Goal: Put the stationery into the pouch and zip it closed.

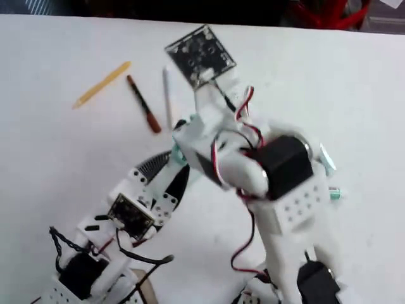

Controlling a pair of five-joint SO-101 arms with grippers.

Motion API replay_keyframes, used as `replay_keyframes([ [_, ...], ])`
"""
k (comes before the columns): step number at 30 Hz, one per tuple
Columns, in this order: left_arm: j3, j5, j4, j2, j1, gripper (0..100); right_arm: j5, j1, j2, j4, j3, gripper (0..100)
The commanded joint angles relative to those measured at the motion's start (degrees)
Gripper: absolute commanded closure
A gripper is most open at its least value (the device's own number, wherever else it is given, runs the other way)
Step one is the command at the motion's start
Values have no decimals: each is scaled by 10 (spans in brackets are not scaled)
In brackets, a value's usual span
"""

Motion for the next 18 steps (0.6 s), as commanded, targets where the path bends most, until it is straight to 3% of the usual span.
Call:
replay_keyframes([
  [1, 1, -7, -7, 6, -5, 978, -14, 12, 10, 2, 2, 800],
  [5, 2, -7, -7, 6, -5, 978, -14, 13, 1, 2, 39, 808],
  [11, 3, -7, -7, 6, -5, 978, 39, 35, -36, 2, 93, 885],
  [18, 3, -7, -7, 6, -5, 978, 44, 39, -44, 0, 126, 980],
])
